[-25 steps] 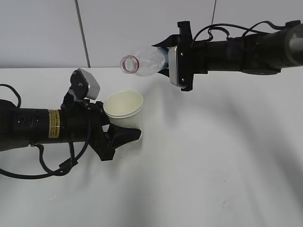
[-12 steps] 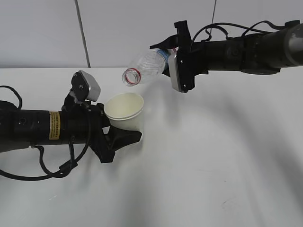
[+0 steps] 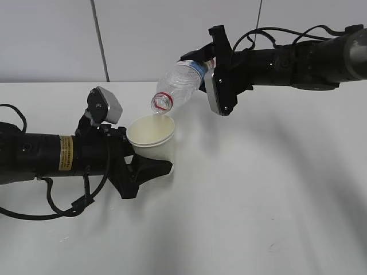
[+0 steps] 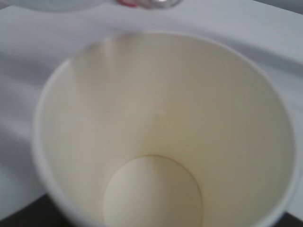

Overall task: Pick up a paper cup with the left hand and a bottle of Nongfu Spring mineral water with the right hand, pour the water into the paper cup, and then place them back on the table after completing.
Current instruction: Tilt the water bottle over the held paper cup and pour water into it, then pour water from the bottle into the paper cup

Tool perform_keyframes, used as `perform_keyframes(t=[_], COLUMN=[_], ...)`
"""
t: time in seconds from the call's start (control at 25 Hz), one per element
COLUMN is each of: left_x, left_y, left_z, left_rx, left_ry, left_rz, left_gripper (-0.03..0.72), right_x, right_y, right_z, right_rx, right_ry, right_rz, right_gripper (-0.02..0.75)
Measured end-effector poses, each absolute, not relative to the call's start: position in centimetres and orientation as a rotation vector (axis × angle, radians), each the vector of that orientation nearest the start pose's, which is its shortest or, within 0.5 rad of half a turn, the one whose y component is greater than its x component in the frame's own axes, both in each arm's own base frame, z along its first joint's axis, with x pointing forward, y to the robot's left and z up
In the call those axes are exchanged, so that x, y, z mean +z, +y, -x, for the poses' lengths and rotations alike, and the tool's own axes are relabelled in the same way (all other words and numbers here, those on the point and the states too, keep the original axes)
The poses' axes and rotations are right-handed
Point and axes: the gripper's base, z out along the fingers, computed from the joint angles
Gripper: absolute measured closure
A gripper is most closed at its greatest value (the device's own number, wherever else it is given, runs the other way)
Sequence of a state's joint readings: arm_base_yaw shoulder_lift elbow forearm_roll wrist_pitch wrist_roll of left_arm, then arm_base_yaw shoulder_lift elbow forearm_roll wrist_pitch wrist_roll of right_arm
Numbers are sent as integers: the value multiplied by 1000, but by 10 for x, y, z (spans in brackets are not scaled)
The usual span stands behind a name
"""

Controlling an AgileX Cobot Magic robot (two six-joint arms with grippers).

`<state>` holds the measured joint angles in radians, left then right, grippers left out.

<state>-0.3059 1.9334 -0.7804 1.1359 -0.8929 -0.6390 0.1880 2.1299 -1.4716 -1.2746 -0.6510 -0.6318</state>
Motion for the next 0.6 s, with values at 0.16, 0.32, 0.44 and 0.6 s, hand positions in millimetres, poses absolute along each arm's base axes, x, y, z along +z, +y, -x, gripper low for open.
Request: perform_keyframes(t=[0.16,0.32,0.44,0.6], left_x=[129,129,129,129], left_y=[-161,-162,-163,-163], left_z=[-295,-293,-291,-290], left_rx=[-855,-869,-882,-885], left_ry=[1803,1788,1776,1771], left_rz=[-1044,-1067,-1088,-1109], left_gripper=[276,276,276,276], right_x=[199,199,199,199], right_y=[141,141,141,141], right_z=[-457,-457,-457,-457], right_rx=[-554,-564,-571,-585], right_ry=[619,608,598,580], right_rz=[1788,1794,1798,1806], right_gripper=[301,301,301,301])
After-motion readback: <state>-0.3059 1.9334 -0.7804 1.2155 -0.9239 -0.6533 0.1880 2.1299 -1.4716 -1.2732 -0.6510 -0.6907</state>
